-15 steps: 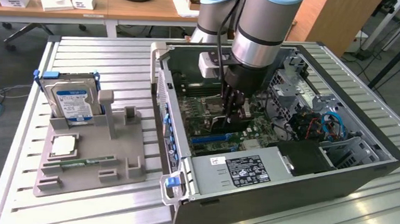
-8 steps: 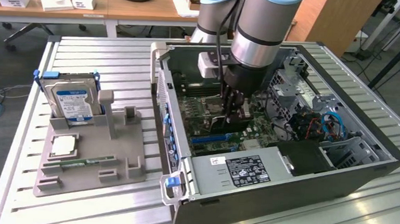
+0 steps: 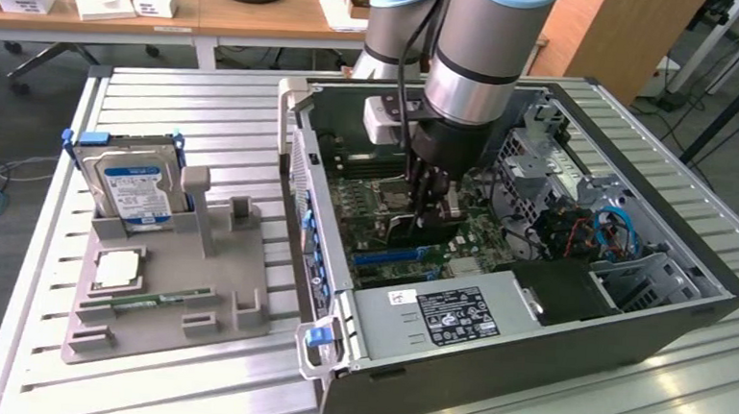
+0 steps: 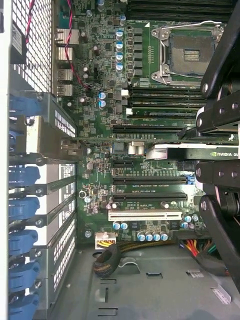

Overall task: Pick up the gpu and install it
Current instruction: 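Insert the gpu into the slot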

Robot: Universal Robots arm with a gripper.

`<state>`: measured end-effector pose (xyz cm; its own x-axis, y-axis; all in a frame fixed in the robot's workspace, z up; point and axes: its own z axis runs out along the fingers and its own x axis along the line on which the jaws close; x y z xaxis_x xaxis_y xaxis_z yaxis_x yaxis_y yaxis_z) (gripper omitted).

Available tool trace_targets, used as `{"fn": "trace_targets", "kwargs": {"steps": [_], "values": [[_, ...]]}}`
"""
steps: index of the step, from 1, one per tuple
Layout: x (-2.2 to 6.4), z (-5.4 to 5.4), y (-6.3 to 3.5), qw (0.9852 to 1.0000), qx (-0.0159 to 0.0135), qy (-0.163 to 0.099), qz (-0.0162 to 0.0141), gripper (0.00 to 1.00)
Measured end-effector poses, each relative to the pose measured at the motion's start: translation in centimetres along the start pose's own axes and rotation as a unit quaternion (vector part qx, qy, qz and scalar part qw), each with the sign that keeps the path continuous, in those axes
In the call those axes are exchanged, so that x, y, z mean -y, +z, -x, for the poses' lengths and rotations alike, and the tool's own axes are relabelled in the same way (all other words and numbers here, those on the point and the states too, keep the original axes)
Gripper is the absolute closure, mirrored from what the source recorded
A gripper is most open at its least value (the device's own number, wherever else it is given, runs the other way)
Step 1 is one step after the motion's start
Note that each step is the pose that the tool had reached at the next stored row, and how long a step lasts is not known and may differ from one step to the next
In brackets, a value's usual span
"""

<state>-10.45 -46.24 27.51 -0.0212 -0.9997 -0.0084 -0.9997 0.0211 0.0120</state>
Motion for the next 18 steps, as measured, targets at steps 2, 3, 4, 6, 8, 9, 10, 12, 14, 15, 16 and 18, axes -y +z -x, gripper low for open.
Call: {"fn": "trace_targets", "kwargs": {"steps": [2,3,4,6,8,9,10,12,14,15,16,18], "values": [[-0.05,0.0,0.0,1.0,0.0,0.0,0.0,0.74],[-0.07,0.0,0.0,1.0,0.0,0.0,0.0,0.74],[-0.08,0.0,0.0,1.0,0.0,0.0,0.0,0.74],[-0.08,0.0,0.0,1.0,0.0,0.0,0.0,0.74],[-0.11,0.0,0.0,1.0,0.0,0.0,0.0,0.74],[-0.15,0.0,0.0,1.0,0.0,0.0,0.0,0.74],[-0.16,0.0,0.0,1.0,0.0,0.0,0.0,0.74],[-0.19,0.0,0.0,1.0,0.0,0.0,0.0,0.74],[-0.2,0.0,0.01,1.0,0.0,0.0,0.0,0.74],[-0.24,0.0,0.01,1.0,0.0,0.0,0.0,0.74],[-0.28,-0.01,0.01,1.0,0.0,0.0,0.0,0.74],[-0.36,-0.01,0.01,1.0,0.0,0.0,0.0,0.74]]}}
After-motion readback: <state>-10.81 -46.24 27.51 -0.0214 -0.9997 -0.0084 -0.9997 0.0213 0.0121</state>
